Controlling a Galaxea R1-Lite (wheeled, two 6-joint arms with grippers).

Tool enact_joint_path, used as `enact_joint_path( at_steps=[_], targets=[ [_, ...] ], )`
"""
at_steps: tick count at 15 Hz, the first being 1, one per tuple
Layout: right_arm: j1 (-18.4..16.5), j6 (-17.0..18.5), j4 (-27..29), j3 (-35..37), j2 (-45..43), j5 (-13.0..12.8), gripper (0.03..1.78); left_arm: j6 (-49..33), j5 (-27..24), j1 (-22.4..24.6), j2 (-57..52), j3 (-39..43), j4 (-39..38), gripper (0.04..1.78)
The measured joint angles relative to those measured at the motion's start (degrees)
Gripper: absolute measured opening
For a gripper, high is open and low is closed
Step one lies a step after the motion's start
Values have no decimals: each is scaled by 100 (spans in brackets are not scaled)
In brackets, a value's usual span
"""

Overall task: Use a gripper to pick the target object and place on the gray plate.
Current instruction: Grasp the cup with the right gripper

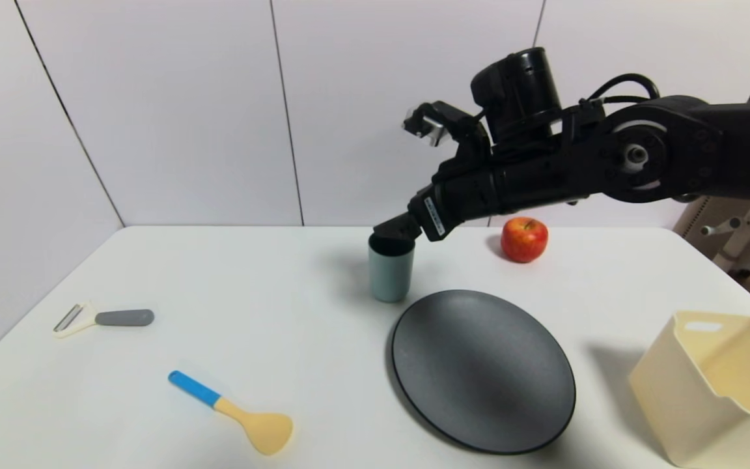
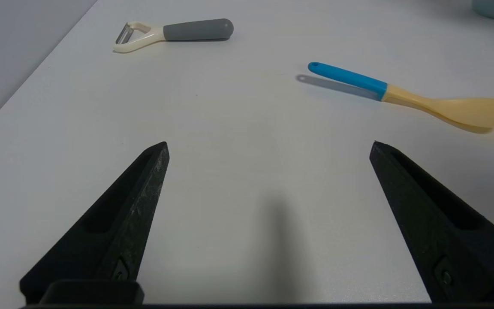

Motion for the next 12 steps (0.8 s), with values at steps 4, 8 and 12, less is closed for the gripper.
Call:
enact_joint_path(
  at_steps=[4, 8, 12],
  targets=[
    [0, -210, 13, 118, 286, -13, 171, 1, 0, 0, 0, -2, 0, 169],
    [-4, -265, -89, 123, 524, -15, 171, 0, -2, 0, 0, -2, 0, 169],
    [-98, -354, -391, 96, 730, -17, 171, 1, -5, 0, 0, -2, 0, 169]
  ],
)
